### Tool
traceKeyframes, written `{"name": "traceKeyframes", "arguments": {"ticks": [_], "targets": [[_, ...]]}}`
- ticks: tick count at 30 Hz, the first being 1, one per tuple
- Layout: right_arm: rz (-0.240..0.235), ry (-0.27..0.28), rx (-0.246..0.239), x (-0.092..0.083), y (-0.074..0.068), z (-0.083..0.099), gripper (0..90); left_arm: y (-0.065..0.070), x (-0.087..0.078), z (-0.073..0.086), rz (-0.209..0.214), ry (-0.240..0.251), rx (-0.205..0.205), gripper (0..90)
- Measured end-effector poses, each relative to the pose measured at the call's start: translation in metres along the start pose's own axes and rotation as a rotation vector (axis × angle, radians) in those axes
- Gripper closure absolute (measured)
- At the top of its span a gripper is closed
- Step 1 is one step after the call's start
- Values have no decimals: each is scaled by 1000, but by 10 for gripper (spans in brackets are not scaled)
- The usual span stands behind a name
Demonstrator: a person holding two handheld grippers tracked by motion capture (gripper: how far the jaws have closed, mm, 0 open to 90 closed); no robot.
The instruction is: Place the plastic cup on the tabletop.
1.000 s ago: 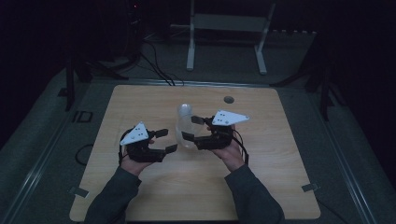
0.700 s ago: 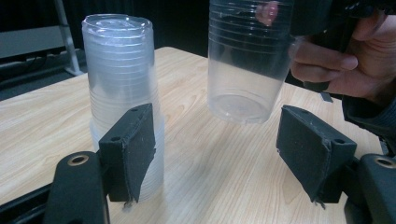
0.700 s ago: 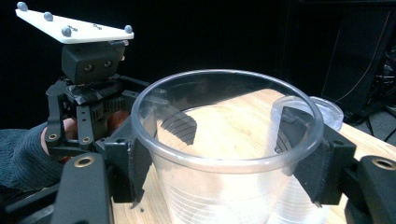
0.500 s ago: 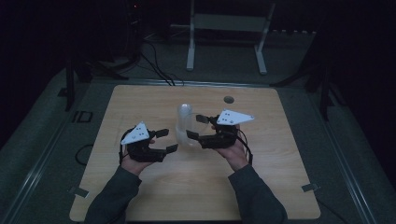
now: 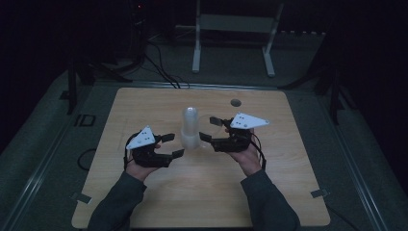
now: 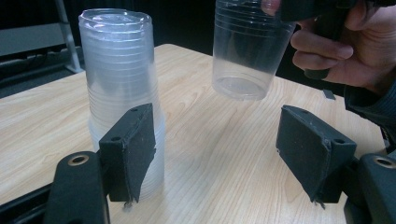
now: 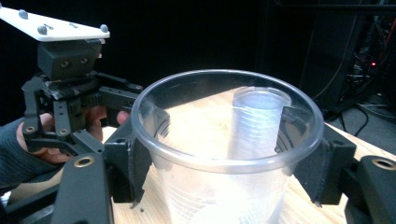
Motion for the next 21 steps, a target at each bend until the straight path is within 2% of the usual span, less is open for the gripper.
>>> {"name": "traceKeyframes", "arguments": {"ticks": [9, 21], "targets": [[33, -8, -6, -4, 5, 3, 290, 0, 0, 0, 4, -1, 1, 291], [47, -15, -12, -7, 9, 5, 290, -1, 0, 1, 1, 1, -3, 292]]}}
Point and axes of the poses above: each handheld gripper's, and its own axes: x roughly forward along the jaws, z roughly out of its underside, y roughly to its right, the point moved 6 cm from there along x, roughly forward along the jaws, and after that the axes turned 3 degrees about -z, right-handed, at the moved point
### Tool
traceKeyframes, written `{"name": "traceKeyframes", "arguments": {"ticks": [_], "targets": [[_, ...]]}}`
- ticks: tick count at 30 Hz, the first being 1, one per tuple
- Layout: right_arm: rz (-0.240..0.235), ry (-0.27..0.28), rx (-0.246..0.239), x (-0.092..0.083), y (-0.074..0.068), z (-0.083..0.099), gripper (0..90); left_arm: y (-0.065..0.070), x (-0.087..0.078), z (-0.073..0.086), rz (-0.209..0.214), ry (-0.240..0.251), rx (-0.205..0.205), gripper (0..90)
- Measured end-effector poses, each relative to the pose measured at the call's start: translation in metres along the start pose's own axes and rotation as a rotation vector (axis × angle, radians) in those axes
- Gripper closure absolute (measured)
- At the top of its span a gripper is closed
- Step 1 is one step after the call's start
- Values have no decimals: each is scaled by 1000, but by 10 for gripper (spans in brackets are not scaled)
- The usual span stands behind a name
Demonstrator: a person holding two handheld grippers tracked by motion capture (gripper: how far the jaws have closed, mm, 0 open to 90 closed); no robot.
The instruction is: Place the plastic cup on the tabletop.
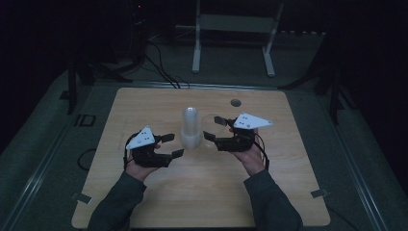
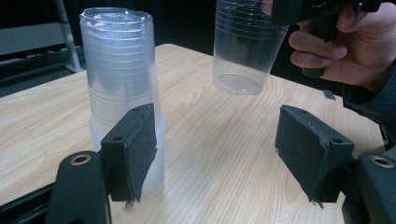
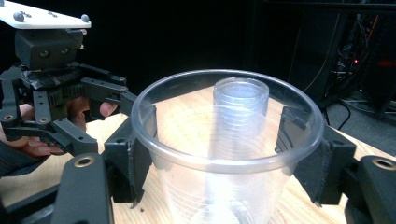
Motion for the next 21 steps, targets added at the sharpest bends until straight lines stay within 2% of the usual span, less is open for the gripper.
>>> {"name": "traceKeyframes", "arguments": {"ticks": [12, 15, 21], "targets": [[28, 5, -13, -4, 4, 0, 292, -1, 1, 1, -2, -1, -2, 292], [52, 2, -18, -6, 7, 3, 292, 0, 1, 0, -2, 0, 0, 291], [69, 5, -11, -9, 10, 5, 292, 0, 0, 0, -2, 0, -2, 291]]}}
Point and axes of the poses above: each handheld gripper's, and its own axes: x roughly forward along the jaws, z roughly out of its underside, y roughly to its right, the point moved 6 cm from there along x, roughly forward along the jaws, and after that the axes turned 3 degrees about -z, right-handed, at the moved point
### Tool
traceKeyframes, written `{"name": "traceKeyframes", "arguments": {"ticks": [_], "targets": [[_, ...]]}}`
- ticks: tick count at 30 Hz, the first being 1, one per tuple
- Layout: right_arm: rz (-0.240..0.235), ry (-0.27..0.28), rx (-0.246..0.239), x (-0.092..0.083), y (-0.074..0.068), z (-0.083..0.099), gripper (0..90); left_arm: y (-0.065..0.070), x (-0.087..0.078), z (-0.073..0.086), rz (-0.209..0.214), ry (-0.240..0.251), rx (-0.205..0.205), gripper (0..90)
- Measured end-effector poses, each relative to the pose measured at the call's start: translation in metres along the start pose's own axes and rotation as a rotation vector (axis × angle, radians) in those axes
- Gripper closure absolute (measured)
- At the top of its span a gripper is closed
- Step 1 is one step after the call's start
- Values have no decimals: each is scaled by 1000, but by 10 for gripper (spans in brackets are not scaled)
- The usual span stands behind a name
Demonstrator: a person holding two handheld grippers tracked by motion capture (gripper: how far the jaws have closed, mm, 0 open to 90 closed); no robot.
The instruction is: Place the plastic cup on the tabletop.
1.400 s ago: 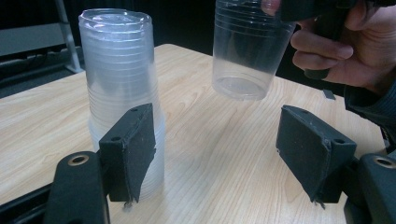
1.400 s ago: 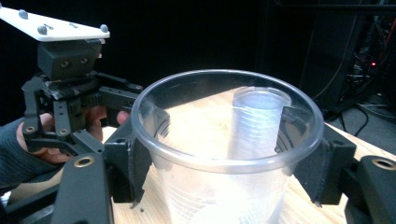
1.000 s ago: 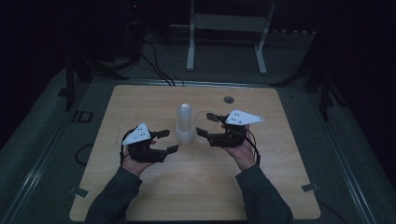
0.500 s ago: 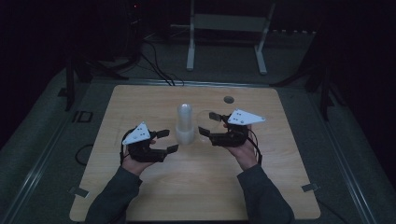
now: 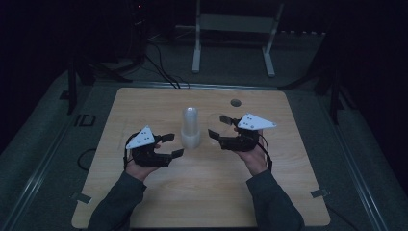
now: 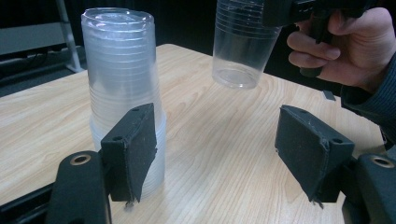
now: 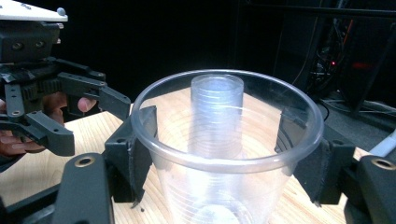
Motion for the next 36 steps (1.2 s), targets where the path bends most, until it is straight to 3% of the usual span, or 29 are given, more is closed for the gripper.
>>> {"name": "traceKeyframes", "arguments": {"ticks": [18, 36], "targets": [[58, -1, 0, -10, 13, 6, 296, 1, 0, 0, 1, -1, 1, 292], [80, -1, 20, -10, 22, 17, 305, 1, 0, 0, 1, -3, 0, 291]]}}
Point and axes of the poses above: each handheld gripper's, and its own axes: x roughly forward along the jaws, z roughly out of its underside, y roughly to its right, the point moved 6 cm from there along x, roughly forward along the jaws, and after that the axes turned 3 degrees about -z, right-handed, at the moved point
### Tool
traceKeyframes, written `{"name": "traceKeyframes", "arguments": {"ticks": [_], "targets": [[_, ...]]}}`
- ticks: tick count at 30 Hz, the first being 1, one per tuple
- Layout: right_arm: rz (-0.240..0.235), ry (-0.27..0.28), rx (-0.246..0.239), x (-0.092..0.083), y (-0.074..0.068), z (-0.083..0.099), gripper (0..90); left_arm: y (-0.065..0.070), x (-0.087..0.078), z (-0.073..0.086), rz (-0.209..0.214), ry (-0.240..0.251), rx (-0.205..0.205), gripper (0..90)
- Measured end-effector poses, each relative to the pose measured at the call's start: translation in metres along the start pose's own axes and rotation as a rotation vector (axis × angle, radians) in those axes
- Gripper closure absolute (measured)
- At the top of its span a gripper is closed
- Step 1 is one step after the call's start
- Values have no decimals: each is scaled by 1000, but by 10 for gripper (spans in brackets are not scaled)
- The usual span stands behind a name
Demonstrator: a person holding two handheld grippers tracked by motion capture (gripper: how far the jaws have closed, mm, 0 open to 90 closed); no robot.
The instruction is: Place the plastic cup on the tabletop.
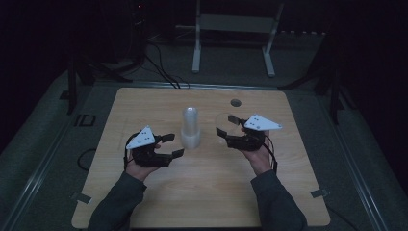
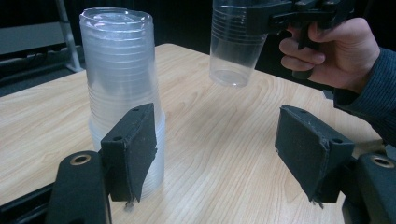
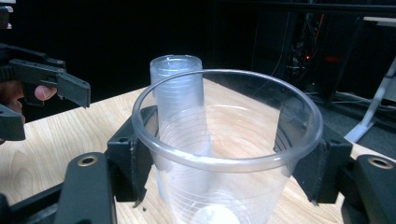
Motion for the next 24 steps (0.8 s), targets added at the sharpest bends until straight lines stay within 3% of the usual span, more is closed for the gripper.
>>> {"name": "traceKeyframes", "arguments": {"ticks": [24], "targets": [[-10, -6, 30, 2, 3, 15, 300, 0, 2, 1, 0, -3, 1, 291]]}}
Point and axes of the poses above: each handheld gripper's, and its own axes: x roughly forward along the jaws, z roughly out of its underside, y roughly to its right, the point moved 6 cm from there along x, roughly forward along the jaws, and after that the axes turned 3 degrees about -z, right-handed, at the moved point
